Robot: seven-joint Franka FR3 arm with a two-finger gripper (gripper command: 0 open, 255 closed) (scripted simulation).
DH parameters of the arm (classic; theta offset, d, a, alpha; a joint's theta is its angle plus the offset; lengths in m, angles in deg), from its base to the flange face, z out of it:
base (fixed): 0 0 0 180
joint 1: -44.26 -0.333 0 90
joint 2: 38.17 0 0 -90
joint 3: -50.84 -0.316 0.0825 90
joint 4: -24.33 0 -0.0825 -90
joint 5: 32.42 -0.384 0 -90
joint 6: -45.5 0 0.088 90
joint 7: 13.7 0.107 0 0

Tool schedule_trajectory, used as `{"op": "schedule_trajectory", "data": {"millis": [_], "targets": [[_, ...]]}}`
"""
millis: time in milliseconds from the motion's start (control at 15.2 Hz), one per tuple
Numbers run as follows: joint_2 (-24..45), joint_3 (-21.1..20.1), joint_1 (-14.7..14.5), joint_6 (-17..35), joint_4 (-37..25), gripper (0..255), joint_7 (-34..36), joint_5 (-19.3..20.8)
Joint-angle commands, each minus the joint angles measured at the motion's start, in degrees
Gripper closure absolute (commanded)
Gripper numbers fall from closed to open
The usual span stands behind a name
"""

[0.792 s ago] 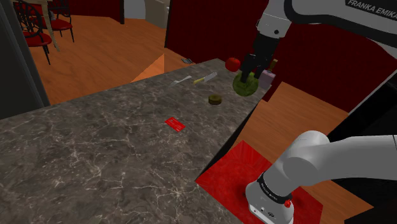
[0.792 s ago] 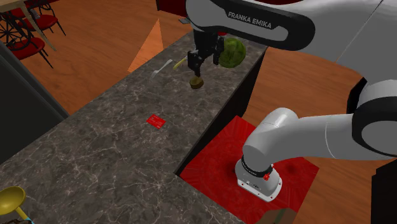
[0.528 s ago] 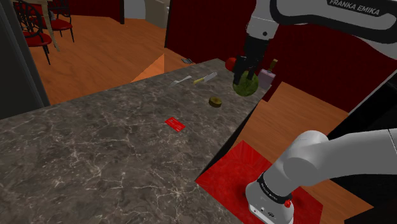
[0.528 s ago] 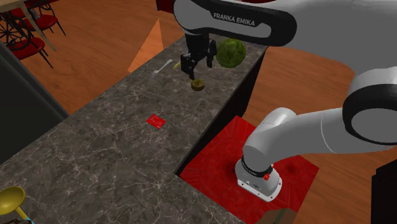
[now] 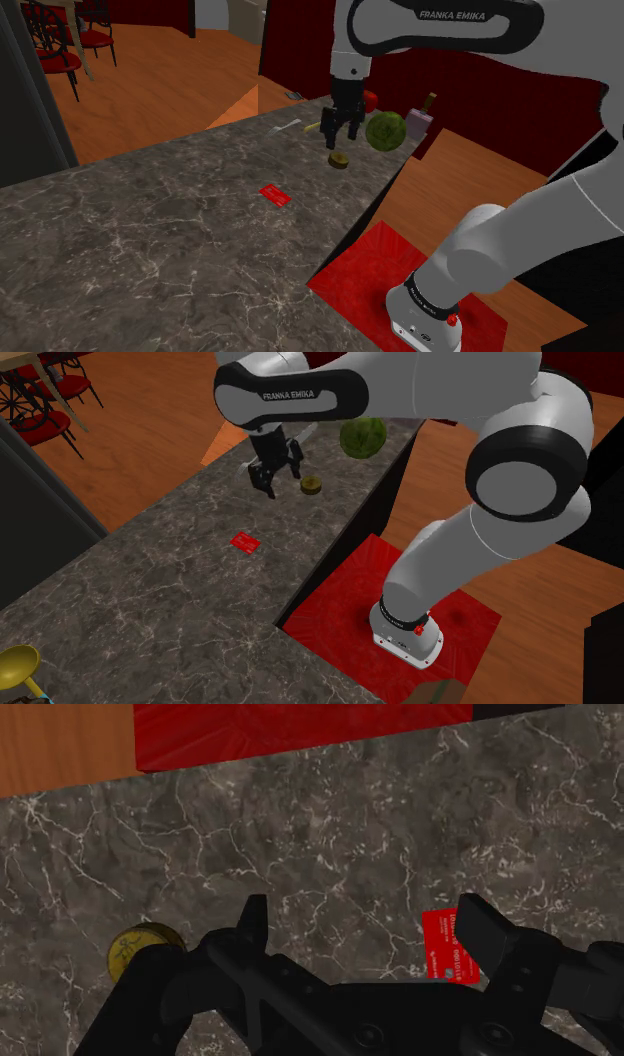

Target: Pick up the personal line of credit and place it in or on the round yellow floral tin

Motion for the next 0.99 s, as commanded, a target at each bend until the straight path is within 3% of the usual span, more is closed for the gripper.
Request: {"op": "schedule_trajectory", "data": {"millis": [0, 924], "targets": [[4.71, -0.76, -0.51, 0.45, -1.74, 0, 0.13, -0.26], [37.6, -5.7, -5.76, -1.48, -20.12, 0, 2.72, -0.99]]}}
